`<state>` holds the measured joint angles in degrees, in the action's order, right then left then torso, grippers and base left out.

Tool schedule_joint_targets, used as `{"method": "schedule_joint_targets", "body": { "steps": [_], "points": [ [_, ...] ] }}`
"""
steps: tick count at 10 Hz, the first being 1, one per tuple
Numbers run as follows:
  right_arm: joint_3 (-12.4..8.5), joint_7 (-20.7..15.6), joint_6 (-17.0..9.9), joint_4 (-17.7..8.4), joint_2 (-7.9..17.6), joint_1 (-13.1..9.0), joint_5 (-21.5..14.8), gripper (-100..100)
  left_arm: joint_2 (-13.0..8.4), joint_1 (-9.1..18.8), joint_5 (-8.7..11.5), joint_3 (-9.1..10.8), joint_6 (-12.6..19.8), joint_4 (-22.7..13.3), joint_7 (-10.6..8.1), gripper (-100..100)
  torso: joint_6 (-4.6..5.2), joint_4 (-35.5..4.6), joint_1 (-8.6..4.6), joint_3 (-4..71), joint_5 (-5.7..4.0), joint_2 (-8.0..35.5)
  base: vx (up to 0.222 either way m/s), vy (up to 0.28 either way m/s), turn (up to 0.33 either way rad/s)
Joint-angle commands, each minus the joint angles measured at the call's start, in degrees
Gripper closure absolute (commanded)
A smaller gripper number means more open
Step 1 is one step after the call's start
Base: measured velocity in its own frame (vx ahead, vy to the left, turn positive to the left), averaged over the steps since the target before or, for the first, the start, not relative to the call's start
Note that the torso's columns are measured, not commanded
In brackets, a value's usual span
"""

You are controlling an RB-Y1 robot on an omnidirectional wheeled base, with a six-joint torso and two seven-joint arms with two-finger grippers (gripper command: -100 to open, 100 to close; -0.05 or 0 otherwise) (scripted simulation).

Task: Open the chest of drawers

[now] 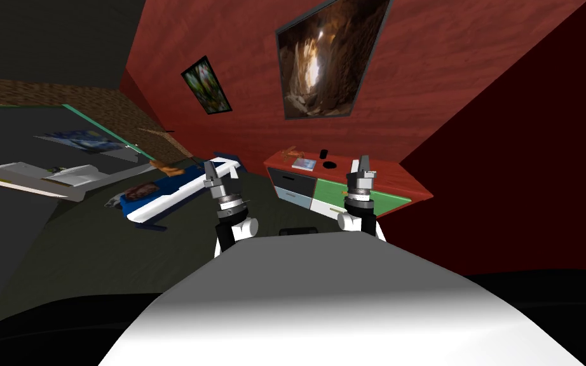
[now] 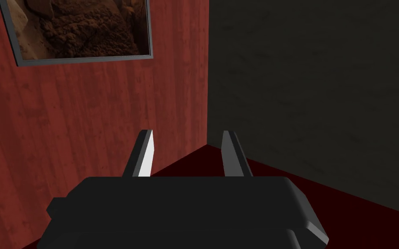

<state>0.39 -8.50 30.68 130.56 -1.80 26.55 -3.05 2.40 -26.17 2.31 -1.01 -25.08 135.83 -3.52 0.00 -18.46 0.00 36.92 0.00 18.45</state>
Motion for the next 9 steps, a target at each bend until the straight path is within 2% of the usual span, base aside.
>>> {"method": "schedule_joint_targets", "body": {
  "steps": [1, 4, 5, 6, 9],
  "points": [
    [0.0, 0.0, 0.0, 0.0, 0.0, 0.0, 0.0, 0, 0.0, 0.0, 0.0, 0.0, 0.0, 0.0, 0.0, 0, 0.0, -4.23, 0.0, 8.44, 0.0, 4.24, 0.0, 0.0, 0.0],
    [0.0, 0.0, 0.0, 0.0, 0.0, 0.0, 0.0, 0, 0.0, 0.0, 0.0, 0.0, 0.0, 0.0, 0.0, 0, 0.0, -16.92, 0.0, 33.81, 0.0, 16.94, 0.0, 0.0, 0.0],
    [0.04, 1.06, -0.06, -0.35, 2.78, -0.2, 0.55, -100, 0.0, 0.0, 0.0, 0.0, 0.0, 0.0, 0.0, 0, 0.0, -21.15, 0.0, 42.27, 0.0, 21.16, 0.013, 0.012, -0.009],
    [0.07, 2.16, -0.12, -0.73, 4.45, -0.4, 1.11, -100, 0.0, -0.01, 0.0, 0.0, 0.0, -0.02, 0.0, 0, 0.0, -23.03, 0.02, 46.22, 0.01, 23.08, 0.017, 0.024, -0.018],
    [0.26, 6.97, -0.42, -2.55, 9.07, -1.38, 3.89, -100, 0.0, -0.01, 0.0, 0.0, 0.0, -0.02, 0.0, 0, 0.0, -23.79, 0.06, 47.69, 0.02, 23.74, 0.038, 0.041, -0.02]
  ]
}}
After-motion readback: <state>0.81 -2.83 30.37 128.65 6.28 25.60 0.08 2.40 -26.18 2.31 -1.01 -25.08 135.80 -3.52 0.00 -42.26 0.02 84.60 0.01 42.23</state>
